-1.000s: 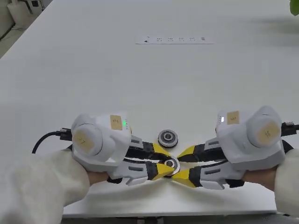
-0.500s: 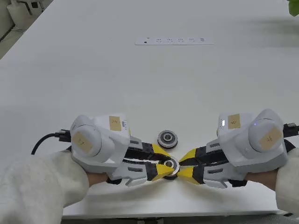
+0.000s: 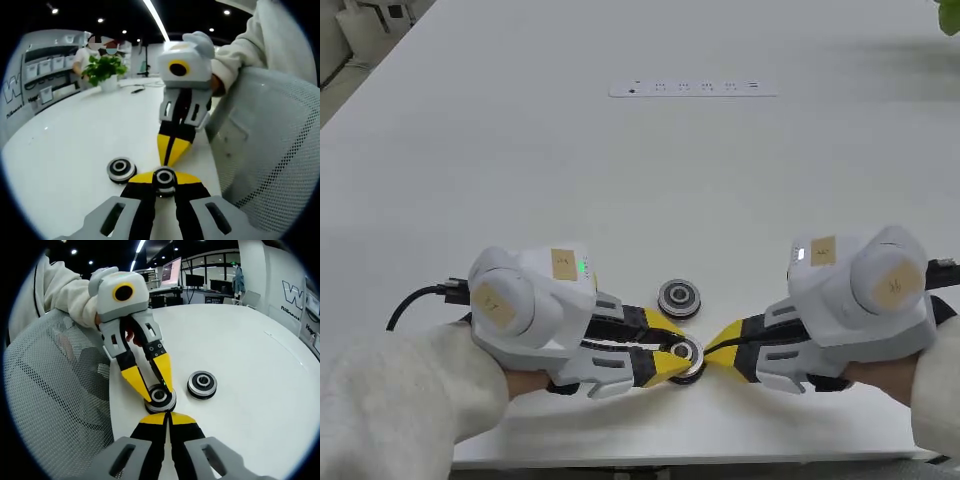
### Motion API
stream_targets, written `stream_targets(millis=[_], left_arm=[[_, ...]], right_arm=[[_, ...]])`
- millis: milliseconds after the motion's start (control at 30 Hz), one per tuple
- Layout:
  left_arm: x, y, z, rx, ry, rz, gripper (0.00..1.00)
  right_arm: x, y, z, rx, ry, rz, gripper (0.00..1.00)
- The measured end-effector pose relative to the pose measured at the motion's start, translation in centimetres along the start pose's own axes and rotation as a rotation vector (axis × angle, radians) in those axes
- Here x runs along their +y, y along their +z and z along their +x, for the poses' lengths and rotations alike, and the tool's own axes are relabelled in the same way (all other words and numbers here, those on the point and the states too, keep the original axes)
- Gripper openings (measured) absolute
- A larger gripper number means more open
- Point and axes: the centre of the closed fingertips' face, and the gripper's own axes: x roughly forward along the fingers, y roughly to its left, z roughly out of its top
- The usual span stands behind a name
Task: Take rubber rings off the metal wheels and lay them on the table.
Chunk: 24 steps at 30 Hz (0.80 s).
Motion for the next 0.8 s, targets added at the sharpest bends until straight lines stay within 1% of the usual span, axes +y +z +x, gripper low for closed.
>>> stream_targets(millis=[167,267,333,433,633,800], left_arm=[[0.03,-0.03,0.0,-0.004,-0.001,0.001,0.15],[0.06,-0.03,-0.02,-0.013,-0.002,-0.001,0.15],[0.07,-0.03,-0.01,-0.016,-0.003,-0.001,0.15],[0.03,0.0,-0.02,-0.016,-0.002,0.0,0.15],[0.01,0.05,-0.02,-0.016,-0.001,-0.004,0.15],[0.01,0.06,-0.02,-0.014,-0.001,-0.002,0.15]], right_arm=[[-0.11,0.02,-0.05,-0.006,0.003,0.051,0.0],[-0.23,0.05,-0.15,-0.013,0.006,0.115,0.0],[-0.29,0.06,-0.2,-0.018,0.007,0.139,0.0],[-0.23,0.11,-0.29,-0.022,0.009,0.161,0.0],[-0.32,0.18,-0.55,-0.037,0.018,0.256,0.0],[-0.38,0.17,-0.56,-0.041,0.019,0.308,0.0]])
